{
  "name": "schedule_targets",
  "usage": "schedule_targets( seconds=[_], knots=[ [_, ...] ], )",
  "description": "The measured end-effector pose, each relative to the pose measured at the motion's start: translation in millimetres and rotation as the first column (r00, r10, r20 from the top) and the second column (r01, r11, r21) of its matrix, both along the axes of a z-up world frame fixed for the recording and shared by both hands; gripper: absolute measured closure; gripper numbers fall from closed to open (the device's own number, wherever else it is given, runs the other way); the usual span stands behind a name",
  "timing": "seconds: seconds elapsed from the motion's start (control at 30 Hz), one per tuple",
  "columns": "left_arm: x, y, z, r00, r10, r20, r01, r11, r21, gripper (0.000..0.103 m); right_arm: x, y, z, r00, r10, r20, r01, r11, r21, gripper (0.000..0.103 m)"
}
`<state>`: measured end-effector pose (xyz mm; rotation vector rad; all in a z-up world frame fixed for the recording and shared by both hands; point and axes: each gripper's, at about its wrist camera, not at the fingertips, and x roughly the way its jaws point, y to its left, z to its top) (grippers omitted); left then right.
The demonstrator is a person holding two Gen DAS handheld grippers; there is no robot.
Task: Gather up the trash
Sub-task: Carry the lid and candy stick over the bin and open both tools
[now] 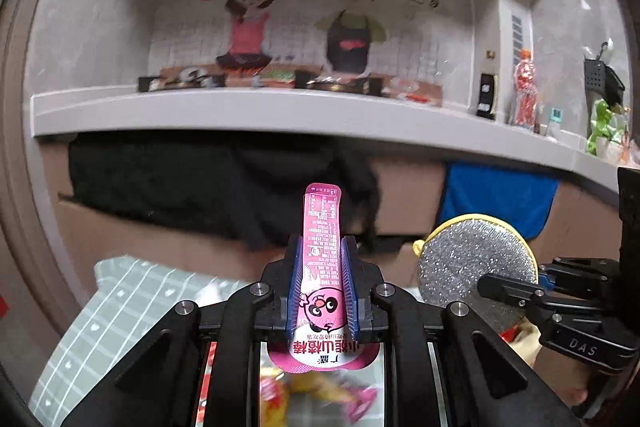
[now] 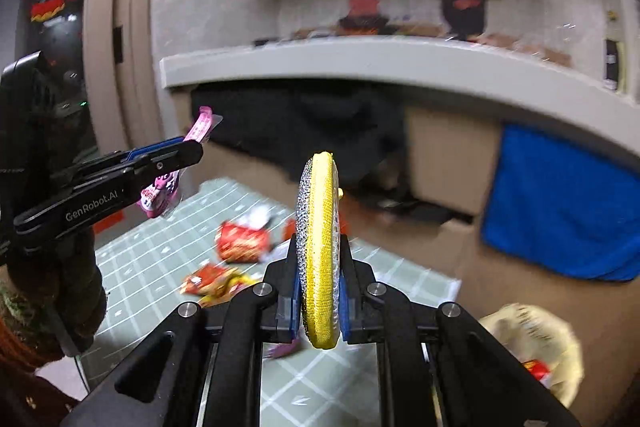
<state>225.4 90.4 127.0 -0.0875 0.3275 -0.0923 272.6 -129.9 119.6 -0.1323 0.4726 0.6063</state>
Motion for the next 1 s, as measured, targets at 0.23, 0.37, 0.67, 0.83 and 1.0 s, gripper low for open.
schedule_targets(
  seconds=[0.23, 0.37, 0.67, 0.83, 1.0],
  knots=[
    [15.1, -73.5, 19.7, 0.996, -0.089, 0.025, 0.089, 0.996, 0.024, 0.084, 8.4, -66.0, 20.7, 0.991, -0.115, 0.068, 0.115, 0.993, 0.014, 0.090],
    [27.0, -114.3, 18.1, 0.989, -0.148, -0.001, 0.148, 0.988, 0.043, 0.084, 14.3, -112.1, 19.7, 0.982, -0.180, 0.052, 0.177, 0.983, 0.054, 0.090],
    [52.2, -179.7, -1.1, 0.969, -0.239, -0.067, 0.243, 0.969, 0.045, 0.084, 20.5, -181.1, 15.0, 0.952, -0.302, 0.042, 0.298, 0.951, 0.082, 0.090],
    [68.2, -207.4, -21.5, 0.948, -0.295, -0.121, 0.298, 0.954, 0.013, 0.084, 27.2, -204.5, 4.3, 0.937, -0.348, 0.017, 0.345, 0.934, 0.096, 0.090],
    [88.7, -228.2, -45.2, 0.918, -0.352, -0.185, 0.348, 0.936, -0.051, 0.084, 36.0, -223.3, -13.5, 0.925, -0.380, -0.016, 0.380, 0.920, 0.096, 0.090]
  ],
)
